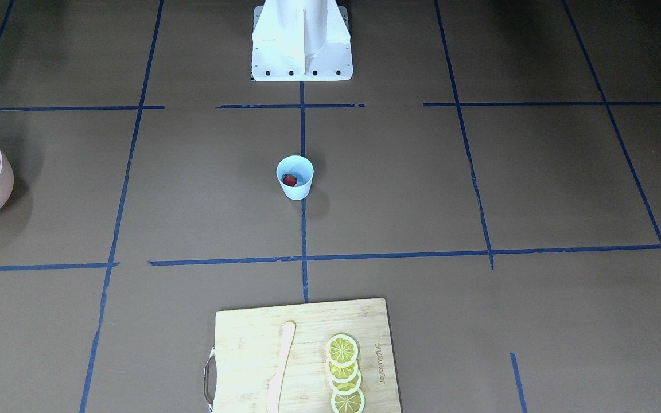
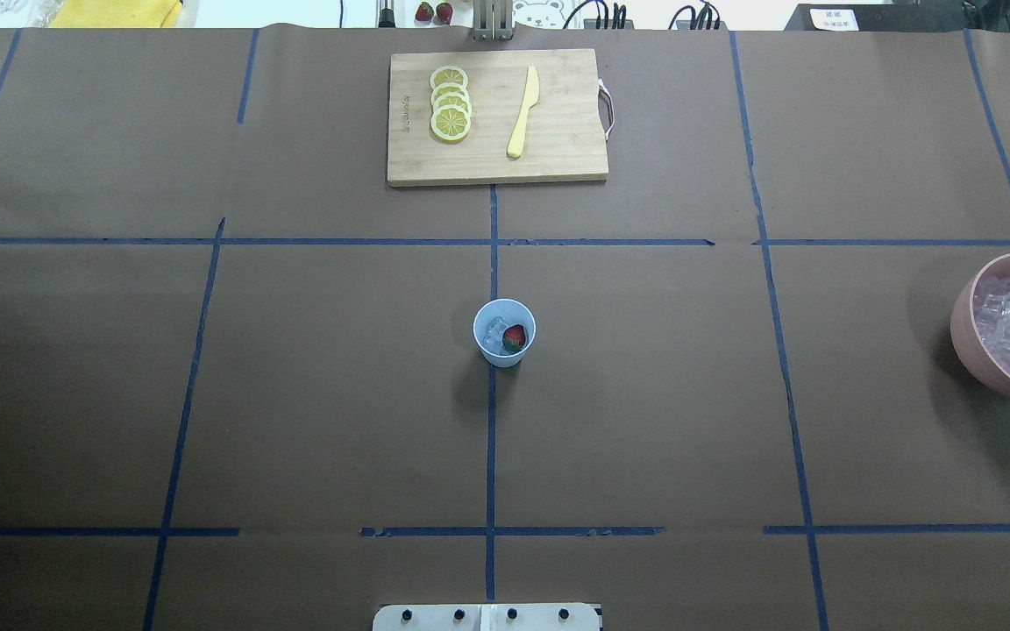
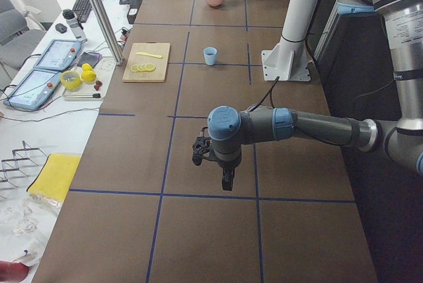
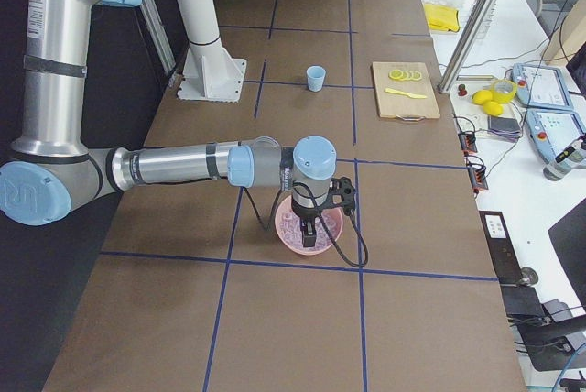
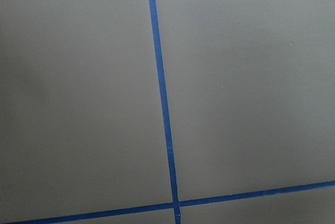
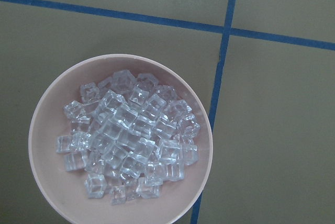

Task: Put ice and strawberries in cup

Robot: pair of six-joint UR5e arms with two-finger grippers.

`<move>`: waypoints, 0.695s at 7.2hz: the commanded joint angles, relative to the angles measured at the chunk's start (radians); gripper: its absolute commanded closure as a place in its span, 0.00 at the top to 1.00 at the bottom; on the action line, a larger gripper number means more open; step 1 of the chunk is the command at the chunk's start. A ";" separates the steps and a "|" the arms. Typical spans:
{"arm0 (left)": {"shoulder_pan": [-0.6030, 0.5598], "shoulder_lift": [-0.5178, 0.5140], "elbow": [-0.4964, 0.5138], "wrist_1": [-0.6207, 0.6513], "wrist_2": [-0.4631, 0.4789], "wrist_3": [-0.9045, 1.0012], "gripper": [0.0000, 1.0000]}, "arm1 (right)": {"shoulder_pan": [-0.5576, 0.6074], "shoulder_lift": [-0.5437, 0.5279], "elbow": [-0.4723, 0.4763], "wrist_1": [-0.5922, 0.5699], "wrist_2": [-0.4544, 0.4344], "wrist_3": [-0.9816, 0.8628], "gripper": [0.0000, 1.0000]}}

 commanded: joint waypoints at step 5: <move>0.000 -0.005 0.012 0.000 0.000 0.000 1.00 | 0.002 -0.048 0.010 -0.001 0.006 -0.098 0.99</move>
